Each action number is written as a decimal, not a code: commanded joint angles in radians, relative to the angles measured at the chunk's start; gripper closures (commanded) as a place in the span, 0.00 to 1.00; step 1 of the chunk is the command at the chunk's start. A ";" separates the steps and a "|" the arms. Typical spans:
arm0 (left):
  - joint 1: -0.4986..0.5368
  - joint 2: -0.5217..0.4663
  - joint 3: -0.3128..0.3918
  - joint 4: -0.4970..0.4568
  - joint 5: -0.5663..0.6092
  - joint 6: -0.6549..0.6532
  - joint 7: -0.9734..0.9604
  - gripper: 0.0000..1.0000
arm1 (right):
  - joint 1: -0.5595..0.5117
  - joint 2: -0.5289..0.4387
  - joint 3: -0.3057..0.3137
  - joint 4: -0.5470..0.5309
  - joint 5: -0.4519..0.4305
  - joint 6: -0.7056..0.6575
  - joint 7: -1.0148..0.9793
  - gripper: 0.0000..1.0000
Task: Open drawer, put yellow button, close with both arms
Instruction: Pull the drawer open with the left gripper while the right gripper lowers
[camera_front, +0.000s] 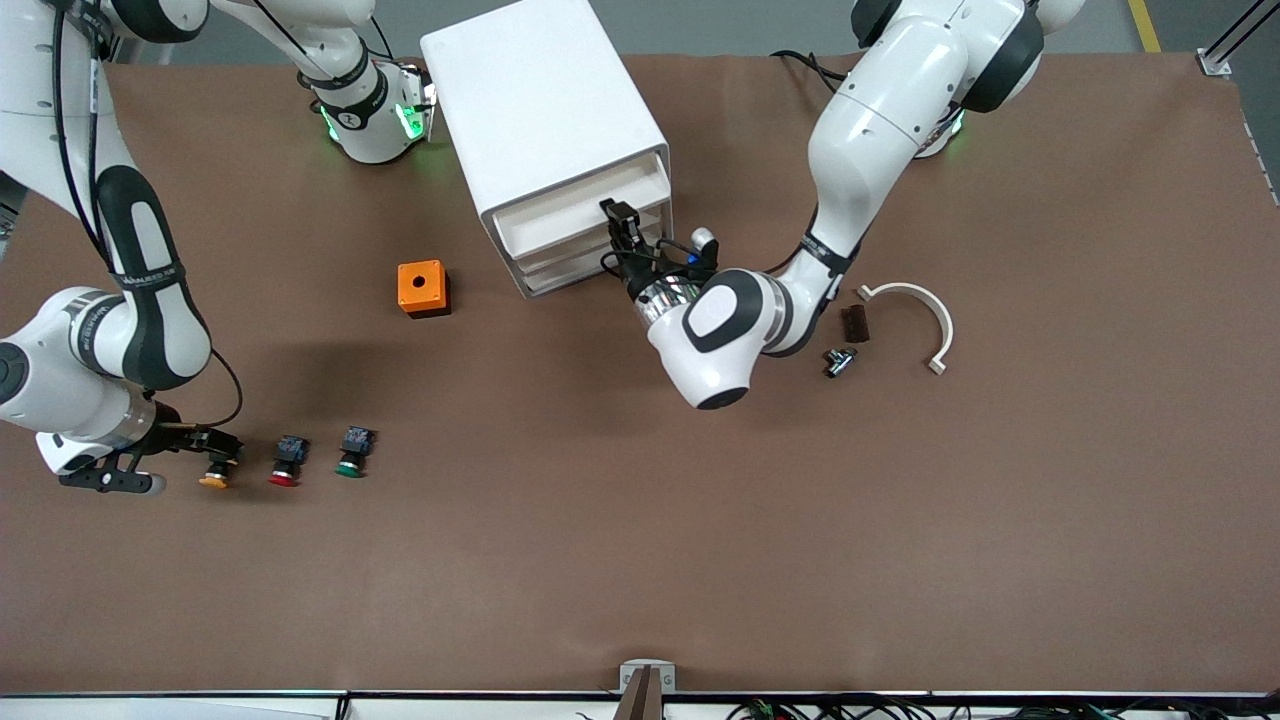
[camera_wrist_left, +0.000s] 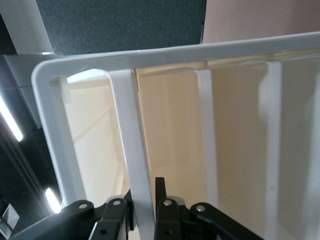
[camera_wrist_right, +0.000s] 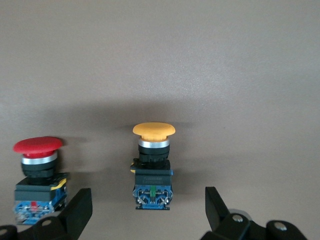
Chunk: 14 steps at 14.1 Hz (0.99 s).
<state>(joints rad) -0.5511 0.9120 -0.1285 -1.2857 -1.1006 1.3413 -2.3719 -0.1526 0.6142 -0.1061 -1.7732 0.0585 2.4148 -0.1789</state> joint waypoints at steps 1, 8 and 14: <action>0.043 0.011 0.009 0.011 -0.001 0.019 -0.007 0.86 | -0.004 0.024 0.006 0.012 0.018 0.026 -0.022 0.00; 0.126 0.011 0.013 0.017 -0.001 0.019 -0.007 0.85 | -0.013 0.067 0.017 0.009 0.038 0.047 -0.024 0.05; 0.145 0.011 0.012 0.017 -0.002 0.021 -0.003 0.66 | -0.013 0.075 0.016 0.011 0.038 0.044 -0.024 0.42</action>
<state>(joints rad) -0.4216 0.9121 -0.1264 -1.2798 -1.1010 1.3590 -2.3719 -0.1538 0.6850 -0.0992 -1.7729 0.0787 2.4576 -0.1827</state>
